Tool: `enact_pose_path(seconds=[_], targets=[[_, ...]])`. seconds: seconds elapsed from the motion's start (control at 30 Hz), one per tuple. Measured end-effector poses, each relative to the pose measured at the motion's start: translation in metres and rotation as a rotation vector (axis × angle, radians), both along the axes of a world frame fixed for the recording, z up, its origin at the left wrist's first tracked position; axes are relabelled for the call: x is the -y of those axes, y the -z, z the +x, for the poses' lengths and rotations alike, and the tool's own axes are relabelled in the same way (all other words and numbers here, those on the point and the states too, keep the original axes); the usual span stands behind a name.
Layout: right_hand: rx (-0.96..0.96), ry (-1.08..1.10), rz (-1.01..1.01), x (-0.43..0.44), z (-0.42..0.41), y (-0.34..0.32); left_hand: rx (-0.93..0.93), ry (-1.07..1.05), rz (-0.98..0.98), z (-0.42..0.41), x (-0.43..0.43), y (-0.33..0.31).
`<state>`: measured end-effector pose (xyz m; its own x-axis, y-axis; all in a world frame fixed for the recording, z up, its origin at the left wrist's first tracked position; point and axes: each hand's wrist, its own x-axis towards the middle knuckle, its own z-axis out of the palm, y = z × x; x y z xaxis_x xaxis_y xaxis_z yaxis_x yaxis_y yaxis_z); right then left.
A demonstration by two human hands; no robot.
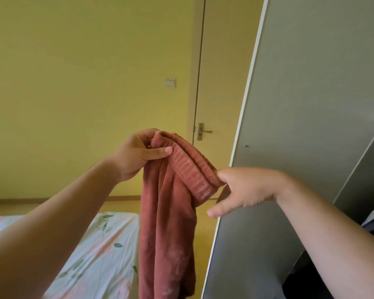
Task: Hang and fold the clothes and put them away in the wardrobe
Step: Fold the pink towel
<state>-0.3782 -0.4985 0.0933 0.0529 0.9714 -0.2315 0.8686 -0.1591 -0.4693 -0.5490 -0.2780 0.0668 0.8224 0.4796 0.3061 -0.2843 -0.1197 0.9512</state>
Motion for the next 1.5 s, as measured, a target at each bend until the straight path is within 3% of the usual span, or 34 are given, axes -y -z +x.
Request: enact_pose_path(seconds=[0.1,0.23,0.43,0.67,1.0,1.23,1.33,1.43,1.5], targets=[[0.200,0.147,0.176,-0.023,0.003,-0.001,-0.080,-0.152,0.099,-0.001,-0.012,0.004],[0.257,0.186,0.235,-0.048,0.003,-0.007,-0.246,-0.137,0.247,-0.012,-0.025,0.004],[0.325,0.139,0.306,-0.071,-0.003,-0.011,-0.319,-0.237,0.262,-0.033,-0.033,-0.001],[0.255,0.108,0.408,-0.092,-0.011,-0.001,-0.333,-0.260,0.208,-0.054,-0.038,0.009],[0.301,0.100,0.496,-0.102,-0.014,0.008,-0.369,-0.293,0.517,-0.062,-0.034,0.025],[0.374,0.061,0.576,-0.099,-0.025,0.005,-0.349,-0.340,0.507,-0.047,-0.041,0.031],[0.398,0.068,0.613,-0.099,-0.023,0.007,-0.451,-0.404,0.682,-0.039,-0.043,0.027],[0.336,0.113,0.560,-0.097,-0.019,0.004,-0.463,-0.453,0.706,-0.033,-0.043,0.024],[0.403,0.112,0.624,-0.097,-0.013,0.005,-0.552,-0.383,0.707,-0.031,-0.039,0.021]])
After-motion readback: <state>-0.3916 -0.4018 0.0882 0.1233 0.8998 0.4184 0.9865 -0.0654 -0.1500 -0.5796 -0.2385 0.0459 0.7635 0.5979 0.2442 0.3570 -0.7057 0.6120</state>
